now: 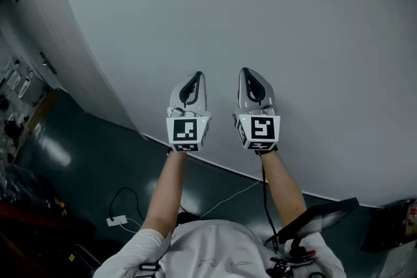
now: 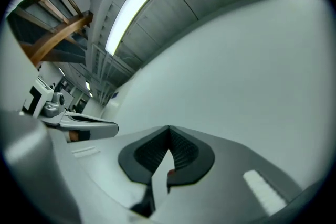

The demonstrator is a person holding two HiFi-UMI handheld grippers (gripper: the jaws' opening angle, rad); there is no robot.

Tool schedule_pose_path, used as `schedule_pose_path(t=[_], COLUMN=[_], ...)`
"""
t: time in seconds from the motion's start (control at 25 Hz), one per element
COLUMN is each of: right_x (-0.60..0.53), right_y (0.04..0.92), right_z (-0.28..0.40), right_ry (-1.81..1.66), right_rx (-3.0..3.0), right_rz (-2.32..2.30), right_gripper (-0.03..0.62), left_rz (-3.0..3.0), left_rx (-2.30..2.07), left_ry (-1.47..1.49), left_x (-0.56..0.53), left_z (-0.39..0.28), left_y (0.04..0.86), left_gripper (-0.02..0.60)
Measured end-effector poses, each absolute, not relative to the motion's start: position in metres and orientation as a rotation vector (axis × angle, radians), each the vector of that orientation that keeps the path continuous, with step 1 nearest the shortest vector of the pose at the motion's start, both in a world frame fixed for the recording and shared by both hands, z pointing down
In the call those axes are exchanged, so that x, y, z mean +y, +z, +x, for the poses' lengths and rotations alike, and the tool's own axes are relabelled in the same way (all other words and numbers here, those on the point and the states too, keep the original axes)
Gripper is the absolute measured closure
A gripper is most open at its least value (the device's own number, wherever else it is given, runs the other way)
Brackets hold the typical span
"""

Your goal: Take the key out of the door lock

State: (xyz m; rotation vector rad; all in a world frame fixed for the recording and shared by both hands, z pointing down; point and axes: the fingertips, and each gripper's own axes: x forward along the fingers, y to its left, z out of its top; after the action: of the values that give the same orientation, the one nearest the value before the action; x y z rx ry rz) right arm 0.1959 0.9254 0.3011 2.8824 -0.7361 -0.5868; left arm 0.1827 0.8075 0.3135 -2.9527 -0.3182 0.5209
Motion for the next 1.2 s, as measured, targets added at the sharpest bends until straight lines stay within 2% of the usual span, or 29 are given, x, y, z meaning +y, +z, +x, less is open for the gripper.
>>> schedule_pose_path(t=[0.36,0.76,1.0,1.2], right_x=[0.672,0.386,0.281,0.206], right_y=[0.297,0.298,0.327,0.346], right_z=[0.165,0.045,-0.008,-0.030], right_ry=[-0.644,-0.658,-0.523,-0.458], right_rx=[-1.340,-1.937,-2.140,-2.243], right_rz=[2.742,2.484,2.349,2.257], right_gripper=[0.592,0.592,0.592,0.592], left_rz=[-2.875,-2.708,-2.657,-2.643], left_rx=[0.211,0.776,1.024,1.152], left_ry=[0.497,0.447,0.412,0.351], left_x=[0.579,0.324,0.229,0.168], left_z=[0.110,-0.033,-0.101,-0.128], left_y=[0.308,0.302,0.321,0.349], left_gripper=[0.578,0.578,0.578,0.578])
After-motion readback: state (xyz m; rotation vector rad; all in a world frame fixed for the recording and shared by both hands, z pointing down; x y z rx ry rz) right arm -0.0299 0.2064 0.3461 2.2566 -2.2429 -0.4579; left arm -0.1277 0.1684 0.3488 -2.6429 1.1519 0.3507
